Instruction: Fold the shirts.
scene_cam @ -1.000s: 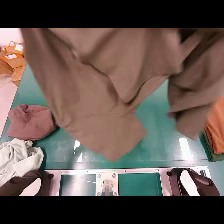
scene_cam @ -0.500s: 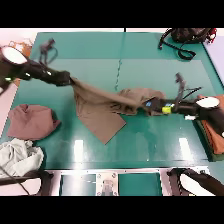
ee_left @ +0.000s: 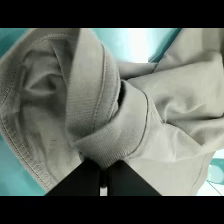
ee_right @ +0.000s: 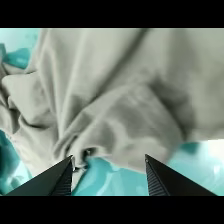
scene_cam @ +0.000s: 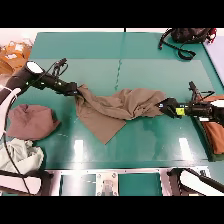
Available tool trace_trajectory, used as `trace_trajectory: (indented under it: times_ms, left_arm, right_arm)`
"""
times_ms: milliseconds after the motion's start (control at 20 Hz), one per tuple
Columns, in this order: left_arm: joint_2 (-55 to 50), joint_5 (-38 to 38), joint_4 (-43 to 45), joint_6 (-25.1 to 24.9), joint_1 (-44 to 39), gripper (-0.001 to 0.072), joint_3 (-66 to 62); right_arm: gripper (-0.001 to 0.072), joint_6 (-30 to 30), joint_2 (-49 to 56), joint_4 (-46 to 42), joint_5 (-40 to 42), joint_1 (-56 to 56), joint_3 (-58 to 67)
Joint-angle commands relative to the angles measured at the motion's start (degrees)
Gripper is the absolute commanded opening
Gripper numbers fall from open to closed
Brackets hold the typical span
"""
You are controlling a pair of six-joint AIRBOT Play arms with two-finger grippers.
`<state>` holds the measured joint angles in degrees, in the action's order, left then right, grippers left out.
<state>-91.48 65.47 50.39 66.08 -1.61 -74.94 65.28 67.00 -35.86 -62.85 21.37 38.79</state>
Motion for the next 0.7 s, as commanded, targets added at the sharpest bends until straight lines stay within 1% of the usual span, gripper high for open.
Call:
trace_trajectory:
  times_ms: [0,100,200,250,300,350,400,550,650]
  left_arm:
    - [-0.37,-0.11,-0.02,-0.59,0.0,0.003,-0.04]
    - [-0.37,0.09,-0.04,-0.57,0.0,0.0029,-0.04]
    - [-0.37,0.74,-0.02,-0.57,0.0,0.003,-0.04]
    - [-0.37,1.11,-0.02,-0.55,0.0,0.0029,-0.04]
    - [-0.37,1.18,0.0,-0.55,0.0,0.0029,-0.04]
    - [-0.37,1.2,0.04,-0.55,0.02,0.003,-0.07]
    - [-0.31,1.36,0.07,-0.55,0.15,0.0029,-0.07]
    - [-0.11,3.69,0.2,1.51,2.43,0.0029,-2.95]
    - [-0.11,6.69,0.22,2.51,5.18,0.0029,-7.08]
  right_arm:
    - [0.0514,1.84,1.27,-1.07,2.23,-0.48,-0.37]
    - [0.0514,1.84,3.72,-0.2,6.56,-4.55,-0.24]
    - [0.0508,1.81,7.32,2.51,8.31,-7.78,0.76]
    - [0.0413,1.75,8.9,3.5,8.2,-8.92,1.6]
    - [0.0235,1.6,9.88,3.45,8.15,-9.77,2.45]
    - [0.0088,1.57,10.14,3.45,7.74,-9.99,2.97]
    - [0.0017,1.57,9.99,3.39,6.97,-9.84,3.48]
    - [0.0014,2.36,7.19,-1.4,4.39,-7.37,5.86]
    - [0.0013,6.29,3.78,-7.41,4.22,-4.74,6.82]
